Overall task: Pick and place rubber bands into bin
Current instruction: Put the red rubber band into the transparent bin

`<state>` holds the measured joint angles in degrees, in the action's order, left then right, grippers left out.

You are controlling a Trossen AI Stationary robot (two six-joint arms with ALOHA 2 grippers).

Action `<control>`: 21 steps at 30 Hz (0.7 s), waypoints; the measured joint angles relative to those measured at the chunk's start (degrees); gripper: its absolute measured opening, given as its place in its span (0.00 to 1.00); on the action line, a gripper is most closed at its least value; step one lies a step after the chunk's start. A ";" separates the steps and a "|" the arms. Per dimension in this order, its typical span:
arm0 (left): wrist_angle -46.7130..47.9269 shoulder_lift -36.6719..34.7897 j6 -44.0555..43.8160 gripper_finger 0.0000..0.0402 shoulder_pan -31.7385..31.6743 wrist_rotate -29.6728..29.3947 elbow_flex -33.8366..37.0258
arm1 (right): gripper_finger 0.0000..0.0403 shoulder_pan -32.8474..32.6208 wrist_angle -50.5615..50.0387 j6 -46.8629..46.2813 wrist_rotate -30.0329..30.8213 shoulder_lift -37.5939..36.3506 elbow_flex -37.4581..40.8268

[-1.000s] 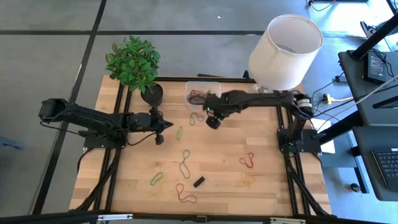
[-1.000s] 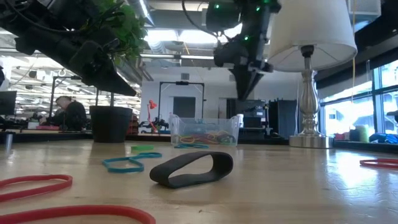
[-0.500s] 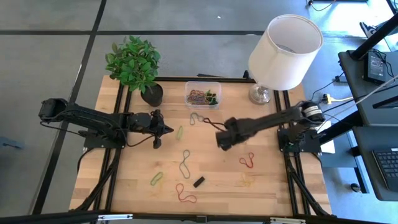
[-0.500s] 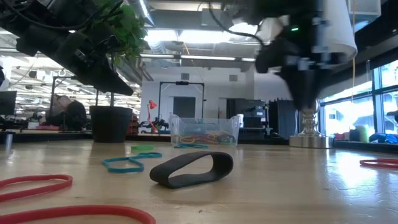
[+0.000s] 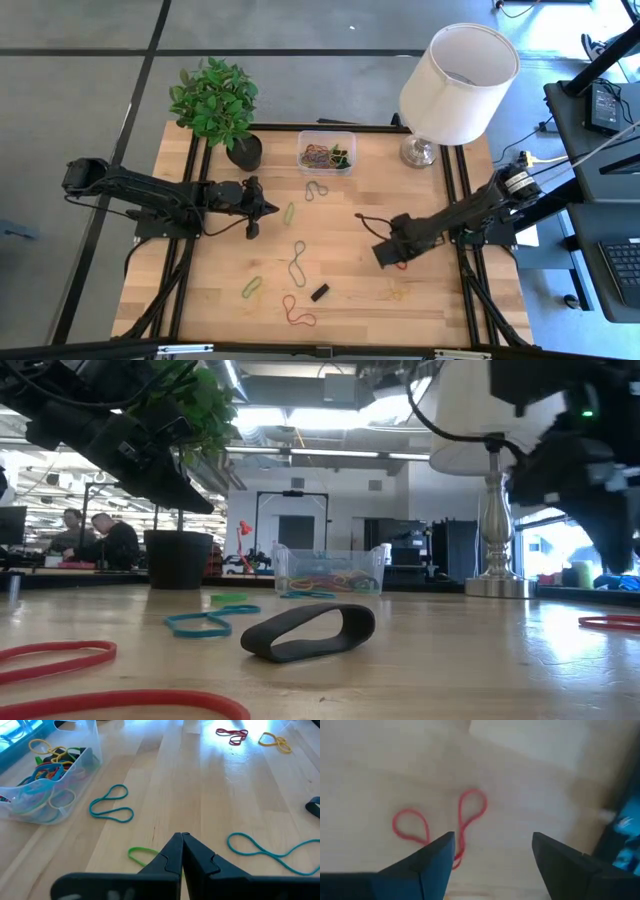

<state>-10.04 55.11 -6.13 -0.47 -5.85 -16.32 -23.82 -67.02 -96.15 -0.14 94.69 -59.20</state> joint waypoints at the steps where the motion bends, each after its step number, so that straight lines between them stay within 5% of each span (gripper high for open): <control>1: 0.00 0.00 0.00 0.01 0.00 0.00 0.00 | 0.67 -0.73 1.63 -1.17 -0.50 -0.04 0.76; 12: 0.00 0.00 -0.13 0.00 0.00 0.86 0.00 | 0.56 -5.99 26.33 -7.32 -1.64 -0.47 12.70; 21: -0.35 0.00 -0.13 0.00 0.00 0.87 0.00 | 0.12 -5.92 25.60 -5.99 -1.49 -0.31 13.35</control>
<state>-10.39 55.11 -6.26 -0.47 -4.97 -16.32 -29.75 -41.42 -102.14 -1.63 94.37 -45.86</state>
